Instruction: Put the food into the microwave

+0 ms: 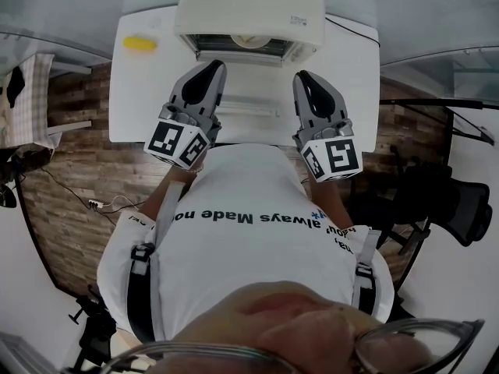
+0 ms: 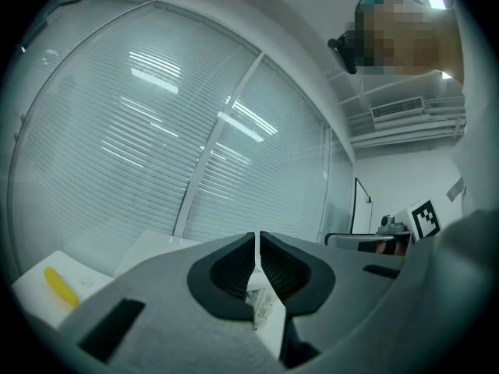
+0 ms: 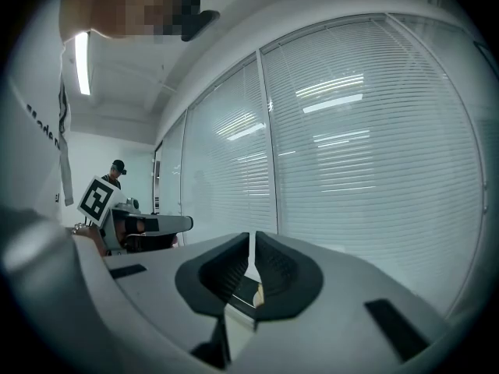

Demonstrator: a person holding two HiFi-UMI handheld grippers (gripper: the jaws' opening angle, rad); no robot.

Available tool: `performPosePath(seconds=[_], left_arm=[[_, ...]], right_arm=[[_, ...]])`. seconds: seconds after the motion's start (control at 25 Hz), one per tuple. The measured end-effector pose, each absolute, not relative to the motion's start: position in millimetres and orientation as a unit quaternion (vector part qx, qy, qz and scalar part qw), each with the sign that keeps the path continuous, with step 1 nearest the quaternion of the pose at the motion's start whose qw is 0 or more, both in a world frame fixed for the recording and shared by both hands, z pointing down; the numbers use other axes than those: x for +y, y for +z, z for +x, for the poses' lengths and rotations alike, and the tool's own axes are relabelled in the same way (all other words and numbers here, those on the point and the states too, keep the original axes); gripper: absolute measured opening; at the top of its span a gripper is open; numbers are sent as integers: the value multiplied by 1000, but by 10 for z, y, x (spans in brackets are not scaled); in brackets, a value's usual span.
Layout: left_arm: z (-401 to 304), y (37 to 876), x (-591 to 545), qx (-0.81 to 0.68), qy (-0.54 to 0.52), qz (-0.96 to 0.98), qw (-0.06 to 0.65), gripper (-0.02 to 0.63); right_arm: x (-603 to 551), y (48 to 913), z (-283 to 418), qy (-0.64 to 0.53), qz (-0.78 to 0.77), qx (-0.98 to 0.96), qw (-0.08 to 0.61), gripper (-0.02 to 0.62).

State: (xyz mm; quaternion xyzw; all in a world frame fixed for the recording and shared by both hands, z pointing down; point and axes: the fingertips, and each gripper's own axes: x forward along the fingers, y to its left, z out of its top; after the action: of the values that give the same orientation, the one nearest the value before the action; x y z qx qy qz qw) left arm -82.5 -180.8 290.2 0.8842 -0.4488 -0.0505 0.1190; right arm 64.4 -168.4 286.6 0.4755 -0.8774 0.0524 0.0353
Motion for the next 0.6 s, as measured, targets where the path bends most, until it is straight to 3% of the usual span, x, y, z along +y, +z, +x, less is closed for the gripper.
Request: performPosePath(seconds=[0.6], left_arm=[[-803, 2887, -1836, -447, -60, 884, 126, 26]], right_arm=[[-1687, 2825, 603, 58, 471, -880, 28, 28]])
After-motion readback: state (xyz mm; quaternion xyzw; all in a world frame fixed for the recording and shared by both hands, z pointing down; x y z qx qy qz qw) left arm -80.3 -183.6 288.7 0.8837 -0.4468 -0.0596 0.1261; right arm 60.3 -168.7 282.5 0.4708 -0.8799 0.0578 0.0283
